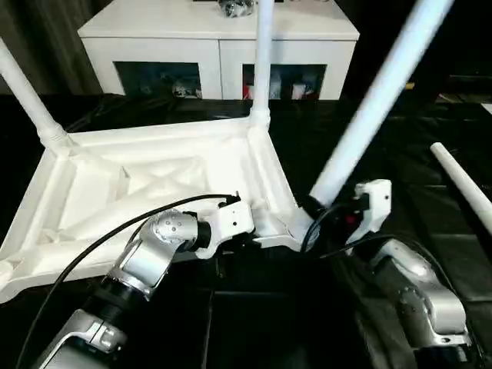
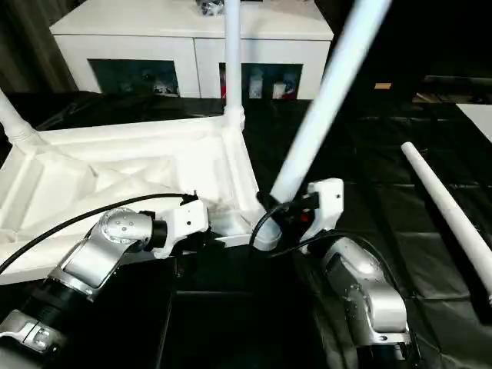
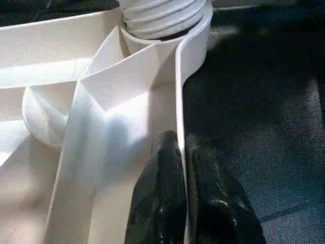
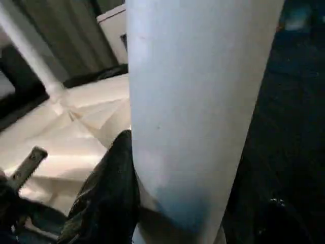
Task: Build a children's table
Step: Insert table leg to table base
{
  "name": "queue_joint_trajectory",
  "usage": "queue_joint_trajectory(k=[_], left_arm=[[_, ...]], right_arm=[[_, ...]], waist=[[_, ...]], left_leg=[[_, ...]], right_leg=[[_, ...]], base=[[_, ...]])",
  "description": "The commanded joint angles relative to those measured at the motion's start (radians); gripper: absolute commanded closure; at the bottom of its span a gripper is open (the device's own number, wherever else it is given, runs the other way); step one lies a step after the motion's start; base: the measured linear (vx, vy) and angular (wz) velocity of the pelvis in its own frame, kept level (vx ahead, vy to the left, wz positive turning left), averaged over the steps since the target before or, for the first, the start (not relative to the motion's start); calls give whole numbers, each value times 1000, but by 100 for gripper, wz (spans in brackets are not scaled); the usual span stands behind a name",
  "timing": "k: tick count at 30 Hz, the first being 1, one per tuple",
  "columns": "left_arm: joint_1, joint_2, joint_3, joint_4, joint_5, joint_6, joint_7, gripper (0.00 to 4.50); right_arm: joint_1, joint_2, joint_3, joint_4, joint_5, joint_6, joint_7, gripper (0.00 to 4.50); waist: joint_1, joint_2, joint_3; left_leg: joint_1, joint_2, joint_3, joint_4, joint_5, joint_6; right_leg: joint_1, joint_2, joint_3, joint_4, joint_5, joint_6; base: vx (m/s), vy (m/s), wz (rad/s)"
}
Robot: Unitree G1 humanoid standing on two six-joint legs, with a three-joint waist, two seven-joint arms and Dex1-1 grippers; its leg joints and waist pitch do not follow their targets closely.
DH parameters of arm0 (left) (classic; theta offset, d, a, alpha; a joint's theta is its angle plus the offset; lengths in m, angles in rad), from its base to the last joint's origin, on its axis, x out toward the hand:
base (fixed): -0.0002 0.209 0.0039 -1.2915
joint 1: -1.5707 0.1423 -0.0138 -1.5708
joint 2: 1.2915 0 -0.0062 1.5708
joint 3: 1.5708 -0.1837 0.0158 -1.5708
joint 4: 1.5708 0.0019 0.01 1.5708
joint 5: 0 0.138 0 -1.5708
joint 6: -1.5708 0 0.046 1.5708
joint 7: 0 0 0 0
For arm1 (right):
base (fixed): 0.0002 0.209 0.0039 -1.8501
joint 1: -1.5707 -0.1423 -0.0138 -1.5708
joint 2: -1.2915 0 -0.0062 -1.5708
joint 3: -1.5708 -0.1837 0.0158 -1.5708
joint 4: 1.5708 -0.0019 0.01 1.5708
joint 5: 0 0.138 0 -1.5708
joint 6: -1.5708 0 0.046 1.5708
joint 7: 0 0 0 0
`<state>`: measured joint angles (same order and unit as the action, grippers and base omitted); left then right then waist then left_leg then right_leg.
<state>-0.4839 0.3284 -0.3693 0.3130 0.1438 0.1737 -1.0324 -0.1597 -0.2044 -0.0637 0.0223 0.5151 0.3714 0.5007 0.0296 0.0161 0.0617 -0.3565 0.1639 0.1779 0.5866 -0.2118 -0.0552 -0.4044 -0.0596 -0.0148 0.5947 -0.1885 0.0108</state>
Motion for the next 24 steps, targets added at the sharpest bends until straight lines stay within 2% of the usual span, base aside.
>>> queue_joint_trajectory(k=[1,7,11,13,14,16,17,21,24], left_arm=[[-9,-7,28,11,-32,-18,43,450],[-11,-6,28,13,-28,-20,42,450],[-11,-6,26,11,-28,-19,37,450],[-11,-6,25,10,-28,-19,36,450],[-10,-6,24,8,-28,-18,35,450],[-9,-6,24,7,-29,-18,34,450],[-8,-6,22,6,-29,-19,33,450],[-4,-3,15,-3,-30,-24,19,450],[-2,0,13,-6,-31,-26,14,450]], right_arm=[[17,-6,-39,60,-3,48,-43,264],[3,-21,-46,4,40,68,-23,264],[-46,-14,-91,-66,147,133,-29,264],[-71,-13,-113,-74,170,157,-45,264],[-84,-14,-125,-76,183,169,-54,264],[-95,-19,-128,-77,188,176,-57,264],[-106,-30,-123,-79,182,185,-57,264],[-141,-124,-27,-143,125,281,2,264],[-148,-154,4,-166,120,329,14,264]], waist=[[-1,-18,-41],[0,-17,-41],[1,-17,-43],[1,-16,-45],[3,-17,-45],[2,-16,-46],[4,-16,-48],[6,-20,-50],[7,-22,-50]], left_leg=[[-2,60,-23,-87,-256,30],[0,60,-22,-87,-251,25],[-1,59,-21,-85,-217,32],[-3,59,-20,-83,-197,33],[0,58,-18,-81,-185,35],[-3,58,-18,-81,-170,37],[-2,57,-17,-77,-146,42],[-6,55,-15,-72,-92,59],[-4,56,-14,-70,-87,72]], right_leg=[[27,-78,43,-92,-392,-175],[27,-76,42,-91,-378,-178],[31,-76,41,-86,-340,-188],[32,-76,41,-83,-316,-192],[31,-75,41,-82,-298,-195],[34,-76,40,-79,-281,-199],[36,-74,39,-76,-247,-205],[45,-72,37,-66,-170,-221],[44,-74,37,-65,-160,-229]], base=[[0,0,0],[0,0,0],[0,0,0],[0,0,0],[0,0,0],[0,0,0],[0,0,0],[0,0,0],[0,0,0]])
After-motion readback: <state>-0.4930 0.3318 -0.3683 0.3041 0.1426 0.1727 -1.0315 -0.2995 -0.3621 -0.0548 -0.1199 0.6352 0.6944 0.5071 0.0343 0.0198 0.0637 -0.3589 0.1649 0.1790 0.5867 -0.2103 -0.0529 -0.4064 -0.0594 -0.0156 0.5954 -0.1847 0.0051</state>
